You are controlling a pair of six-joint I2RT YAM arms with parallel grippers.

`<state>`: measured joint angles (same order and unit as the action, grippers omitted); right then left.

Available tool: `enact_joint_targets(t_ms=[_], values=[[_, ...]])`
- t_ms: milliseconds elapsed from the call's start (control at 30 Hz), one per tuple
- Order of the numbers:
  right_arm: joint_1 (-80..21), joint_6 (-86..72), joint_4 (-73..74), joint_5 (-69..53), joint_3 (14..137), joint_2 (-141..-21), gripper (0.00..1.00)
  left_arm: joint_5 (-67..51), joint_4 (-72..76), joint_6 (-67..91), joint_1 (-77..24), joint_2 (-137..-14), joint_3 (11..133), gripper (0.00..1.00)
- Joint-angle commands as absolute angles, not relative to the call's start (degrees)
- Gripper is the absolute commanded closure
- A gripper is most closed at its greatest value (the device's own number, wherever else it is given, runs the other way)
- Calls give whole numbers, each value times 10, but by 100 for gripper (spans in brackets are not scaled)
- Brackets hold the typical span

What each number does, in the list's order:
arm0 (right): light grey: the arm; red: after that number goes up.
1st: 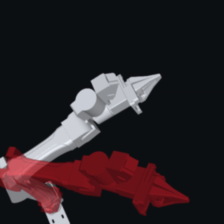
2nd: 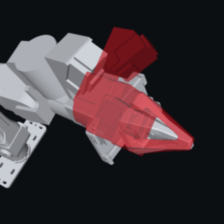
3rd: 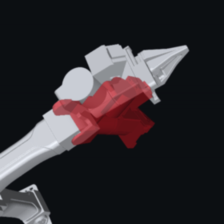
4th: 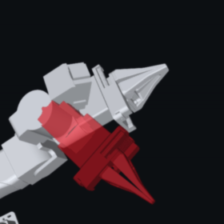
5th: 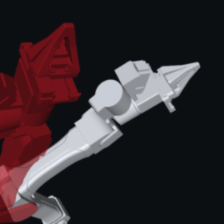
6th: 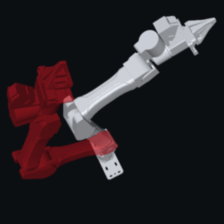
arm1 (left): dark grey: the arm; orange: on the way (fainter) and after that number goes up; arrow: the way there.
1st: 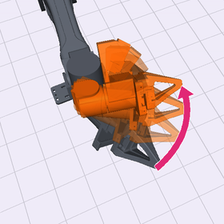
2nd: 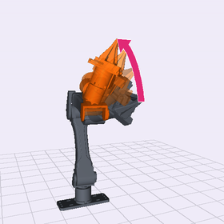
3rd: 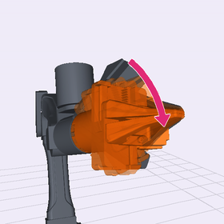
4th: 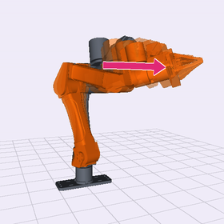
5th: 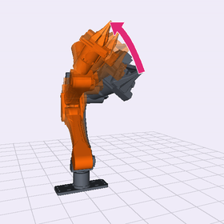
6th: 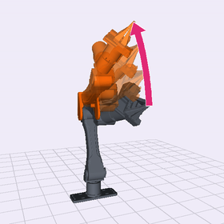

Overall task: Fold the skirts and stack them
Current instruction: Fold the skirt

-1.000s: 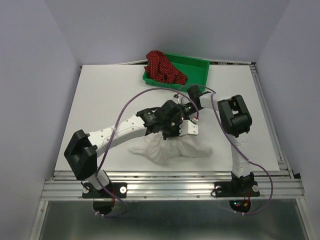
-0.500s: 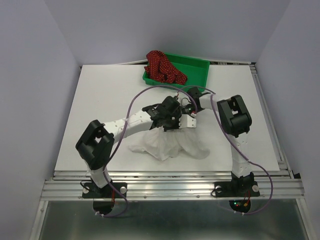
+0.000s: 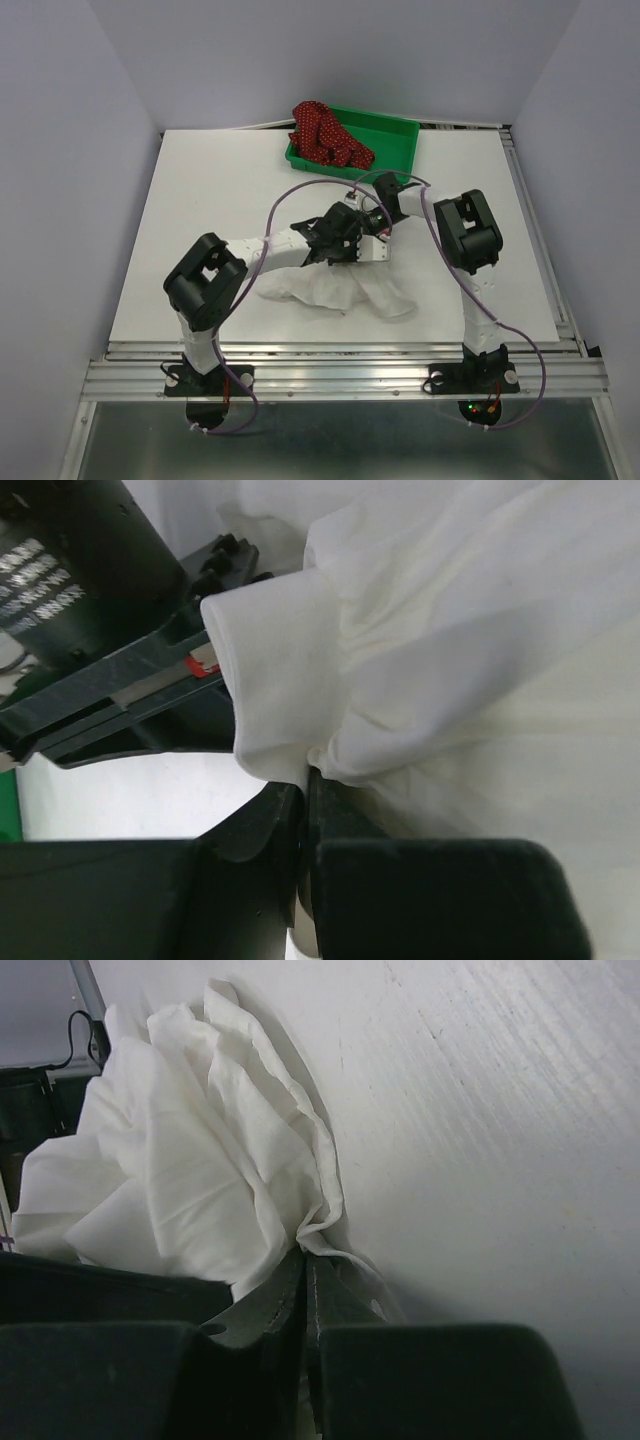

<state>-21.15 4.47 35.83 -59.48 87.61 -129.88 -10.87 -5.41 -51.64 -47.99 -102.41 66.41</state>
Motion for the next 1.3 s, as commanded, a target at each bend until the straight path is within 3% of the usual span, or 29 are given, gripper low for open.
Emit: enact_joint_targets(t_ms=[0,167,267,300,333,367,500,533,567,600,967,1100,1200,1267], values=[[-221,67,381,-554,898,-1310,92,-90,-24,-521,-472,-1046,648,88],[-221,62,384,-534,918,-1301,87,-74,-21,-513,-467,-1060,635,87],[-221,60,382,-505,929,-1292,77,-72,-24,-513,-467,-1061,634,81],[-221,60,382,-489,932,-1290,65,-75,-25,-512,-468,-1058,635,74],[-221,60,382,-482,937,-1288,61,-78,-28,-512,-467,-1056,636,60],[-221,56,382,-476,941,-1285,59,-81,-29,-509,-468,-1052,637,53],[-215,38,381,-453,983,-1269,45,-90,-54,-490,-468,-1017,659,38],[-208,32,377,-442,1002,-1263,43,-91,-59,-483,-467,-1006,668,18],[-202,21,373,-440,1009,-1260,43,-88,-61,-479,-468,-997,671,5],[-191,14,365,-438,1022,-1251,42,-80,-63,-465,-467,-977,681,1],[-104,-60,297,-432,1008,-1121,36,-62,-155,-386,-455,-912,797,1],[-91,-53,298,-455,948,-1031,34,-90,-196,-343,-430,-886,814,1],[-91,-81,263,-550,852,-954,37,-182,-224,-303,-402,-849,810,2],[-91,-87,253,-581,812,-927,48,-240,-230,-235,-382,-838,787,7]])
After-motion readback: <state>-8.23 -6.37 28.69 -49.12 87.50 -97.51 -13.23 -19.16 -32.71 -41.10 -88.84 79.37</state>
